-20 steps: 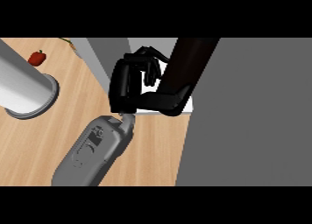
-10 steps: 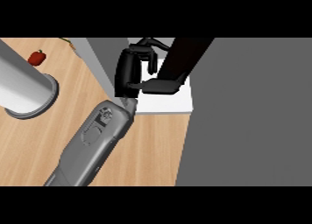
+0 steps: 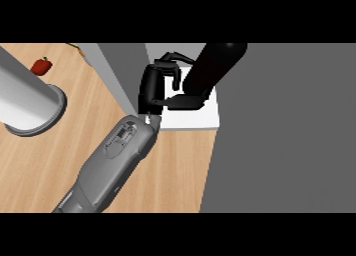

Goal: Pick up the wine, place it into the cabinet and close the cabinet

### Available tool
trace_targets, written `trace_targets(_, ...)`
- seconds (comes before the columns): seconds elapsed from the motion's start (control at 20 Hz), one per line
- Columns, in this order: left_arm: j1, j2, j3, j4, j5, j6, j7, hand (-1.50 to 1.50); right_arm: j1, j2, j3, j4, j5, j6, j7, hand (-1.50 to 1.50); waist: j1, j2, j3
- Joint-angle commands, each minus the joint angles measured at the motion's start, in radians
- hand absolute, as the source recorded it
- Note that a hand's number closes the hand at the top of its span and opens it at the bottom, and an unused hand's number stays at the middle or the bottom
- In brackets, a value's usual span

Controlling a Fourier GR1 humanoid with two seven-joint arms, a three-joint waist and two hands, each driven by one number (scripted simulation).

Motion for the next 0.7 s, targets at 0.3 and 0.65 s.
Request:
trace_targets(0.3, -0.015, -0.001, -0.077, 0.204, 0.137, 0.041, -0.157, 1.50, -0.002, 0.012, 0.012, -0.096, -0.056, -0.015, 0.065, -1.50, -0.015, 0.002, -0.001)
trace_targets(0.65, -0.012, -0.001, -0.122, 0.339, 0.148, 0.045, -0.251, 1.50, 0.023, 0.026, -0.026, -0.055, -0.089, 0.004, 0.004, -1.50, -0.013, 0.004, 0.000)
